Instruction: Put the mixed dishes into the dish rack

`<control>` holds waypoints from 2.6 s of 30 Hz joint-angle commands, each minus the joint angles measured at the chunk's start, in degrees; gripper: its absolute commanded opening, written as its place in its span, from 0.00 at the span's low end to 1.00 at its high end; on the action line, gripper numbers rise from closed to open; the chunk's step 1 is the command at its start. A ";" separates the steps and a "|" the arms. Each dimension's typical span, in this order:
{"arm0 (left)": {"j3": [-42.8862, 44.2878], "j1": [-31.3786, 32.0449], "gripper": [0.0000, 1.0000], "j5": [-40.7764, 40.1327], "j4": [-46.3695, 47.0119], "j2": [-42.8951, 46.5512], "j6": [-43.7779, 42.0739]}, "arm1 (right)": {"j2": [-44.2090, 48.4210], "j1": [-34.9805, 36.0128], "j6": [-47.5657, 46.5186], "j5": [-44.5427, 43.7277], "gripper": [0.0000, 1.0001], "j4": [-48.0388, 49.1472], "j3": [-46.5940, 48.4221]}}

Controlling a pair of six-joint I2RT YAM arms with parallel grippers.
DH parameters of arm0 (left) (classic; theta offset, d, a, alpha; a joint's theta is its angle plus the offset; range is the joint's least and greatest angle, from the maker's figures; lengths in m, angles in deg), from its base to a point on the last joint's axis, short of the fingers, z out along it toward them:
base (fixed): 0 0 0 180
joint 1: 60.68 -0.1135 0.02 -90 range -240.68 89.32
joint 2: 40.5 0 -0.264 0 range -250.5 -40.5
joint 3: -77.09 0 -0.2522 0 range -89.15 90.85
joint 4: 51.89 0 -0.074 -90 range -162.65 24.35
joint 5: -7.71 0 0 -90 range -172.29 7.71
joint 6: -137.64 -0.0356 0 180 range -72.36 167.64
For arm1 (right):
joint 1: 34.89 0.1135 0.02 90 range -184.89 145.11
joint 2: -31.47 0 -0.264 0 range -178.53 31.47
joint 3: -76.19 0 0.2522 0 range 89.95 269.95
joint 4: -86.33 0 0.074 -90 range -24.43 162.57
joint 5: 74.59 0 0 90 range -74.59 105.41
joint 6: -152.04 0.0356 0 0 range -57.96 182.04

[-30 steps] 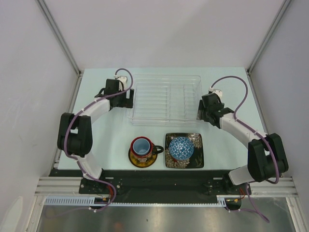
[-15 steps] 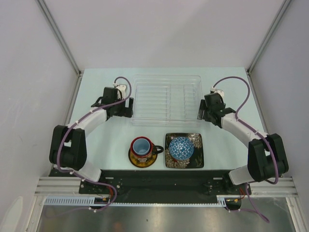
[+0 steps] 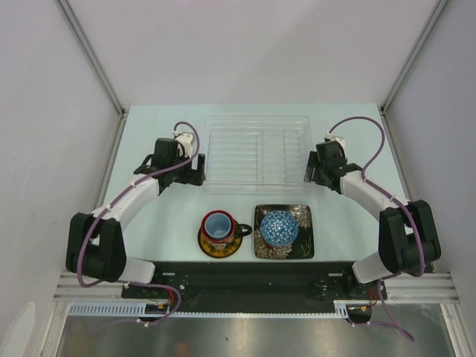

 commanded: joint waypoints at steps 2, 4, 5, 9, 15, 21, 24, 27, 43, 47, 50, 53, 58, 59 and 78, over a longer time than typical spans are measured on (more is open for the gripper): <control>-3.20 0.50 1.00 1.43 -1.42 4.61 -0.46 | 0.07 -0.01 -0.14 -0.47 0.77 1.39 2.66; -4.25 0.85 1.00 1.69 -1.51 5.05 -0.64 | 0.24 -0.01 -0.05 -0.55 0.77 1.30 2.66; -4.34 0.94 1.00 1.43 -1.51 5.31 -0.73 | 0.33 -0.01 -0.05 -0.56 0.77 1.21 2.66; -3.73 1.64 1.00 1.17 -2.47 5.67 -1.17 | 1.21 0.08 0.21 -0.90 0.77 1.39 2.84; 1.87 1.64 1.00 -2.69 -3.18 6.02 -3.00 | 10.41 4.73 -1.28 -6.35 0.86 1.04 3.98; 12.42 1.29 1.00 -6.22 -4.67 6.72 -3.10 | 19.48 11.04 -0.67 -3.55 0.87 -7.30 6.09; 17.95 1.20 1.00 -7.70 -8.69 6.99 -3.10 | 21.86 16.48 1.60 -0.21 0.80 -14.94 6.00; 22.27 1.03 1.00 -6.83 -14.40 7.25 -3.97 | 21.78 22.64 4.24 -0.81 0.78 -21.54 4.43; 14.55 0.85 1.00 -6.13 -16.63 16.74 -5.56 | 23.27 35.85 14.71 -5.39 0.72 -24.63 -4.45; 14.03 0.85 1.00 -6.22 -16.89 16.39 -5.21 | 22.04 35.76 15.41 -3.90 0.71 -23.14 -6.12; 13.32 0.85 1.00 -6.22 -16.54 16.48 -5.03 | 20.99 35.93 15.77 -3.19 0.69 -21.73 -6.91; 12.36 0.85 1.00 -6.22 -16.01 16.48 -5.39 | 20.28 36.02 15.77 -2.93 0.66 -20.76 -7.44; 10.86 0.85 1.00 -8.15 -14.87 16.48 -5.82 | 19.40 36.02 15.24 -1.88 0.55 -20.14 -7.44; 10.60 0.85 1.00 -8.41 -14.61 16.57 -5.91 | 19.32 36.02 15.07 -1.87 0.53 -20.06 -7.44; 7.96 0.85 1.00 -9.47 -11.97 15.51 -7.06 | 20.98 36.02 12.26 -2.49 0.00 -19.79 -6.13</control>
